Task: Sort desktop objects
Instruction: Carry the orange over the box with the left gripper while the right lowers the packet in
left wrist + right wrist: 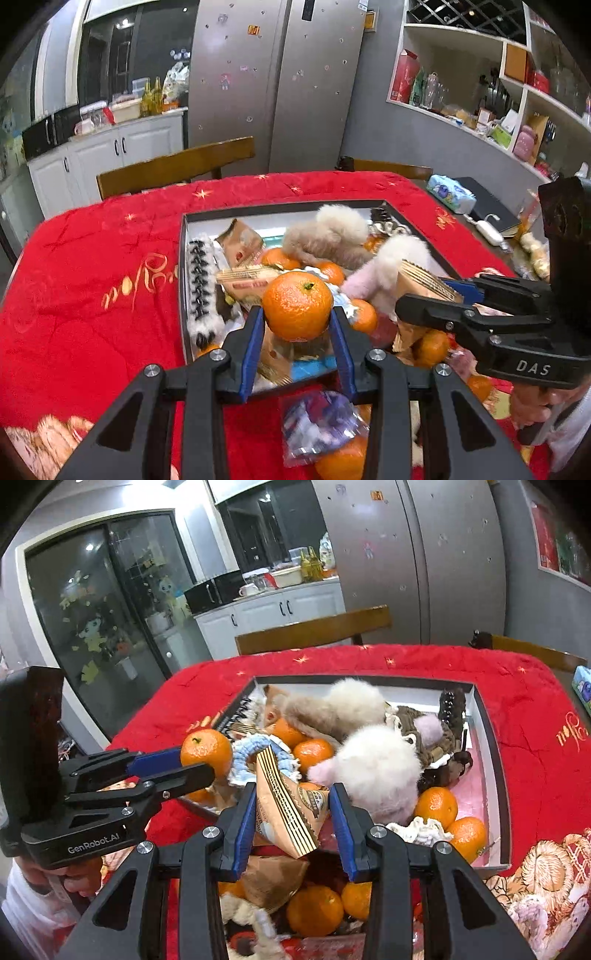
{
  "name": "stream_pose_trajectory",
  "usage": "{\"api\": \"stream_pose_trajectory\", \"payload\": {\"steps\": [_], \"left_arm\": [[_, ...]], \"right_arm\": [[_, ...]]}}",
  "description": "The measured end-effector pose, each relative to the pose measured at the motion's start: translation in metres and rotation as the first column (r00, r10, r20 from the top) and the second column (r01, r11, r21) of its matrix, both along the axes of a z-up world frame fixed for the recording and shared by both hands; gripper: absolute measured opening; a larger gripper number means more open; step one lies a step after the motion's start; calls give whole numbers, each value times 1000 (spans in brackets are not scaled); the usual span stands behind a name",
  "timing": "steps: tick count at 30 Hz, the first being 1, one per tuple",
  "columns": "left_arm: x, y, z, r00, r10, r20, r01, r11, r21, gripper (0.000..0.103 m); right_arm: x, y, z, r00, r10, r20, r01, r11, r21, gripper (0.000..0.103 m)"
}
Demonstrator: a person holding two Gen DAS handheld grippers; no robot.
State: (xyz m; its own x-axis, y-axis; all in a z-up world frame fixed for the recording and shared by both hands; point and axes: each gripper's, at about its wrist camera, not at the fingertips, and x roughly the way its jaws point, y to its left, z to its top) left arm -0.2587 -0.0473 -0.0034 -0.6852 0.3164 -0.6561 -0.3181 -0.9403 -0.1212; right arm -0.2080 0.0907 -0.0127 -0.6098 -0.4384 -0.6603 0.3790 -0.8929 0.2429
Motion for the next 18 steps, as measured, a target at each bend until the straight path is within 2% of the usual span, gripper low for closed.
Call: {"api": "stream_pose_trajectory", "payload": {"steps": [3, 7, 9, 13, 18], "left_arm": [[-7, 11, 1, 1000, -16, -14, 16, 1000, -19, 37], [-17, 27, -4, 999, -45, -11, 44, 998, -48, 37], [-20, 33, -5, 999, -29, -43, 26, 997, -73, 37], [-26, 30, -9, 999, -9, -50, 6, 999, -50, 37], [-35, 26, -12, 999, -2, -46, 0, 999, -46, 37]], "right_arm": [[-15, 4, -8, 999, 9, 40, -8, 1000, -24, 37], [-31, 6, -16, 998, -27, 62, 26, 1000, 9, 37], [-35, 6, -18, 997, -32, 63, 31, 999, 14, 36], [-37, 1, -18, 999, -34, 37, 33, 998, 46, 36], [-48, -8, -19, 998, -42, 46, 39, 997, 63, 36]]}}
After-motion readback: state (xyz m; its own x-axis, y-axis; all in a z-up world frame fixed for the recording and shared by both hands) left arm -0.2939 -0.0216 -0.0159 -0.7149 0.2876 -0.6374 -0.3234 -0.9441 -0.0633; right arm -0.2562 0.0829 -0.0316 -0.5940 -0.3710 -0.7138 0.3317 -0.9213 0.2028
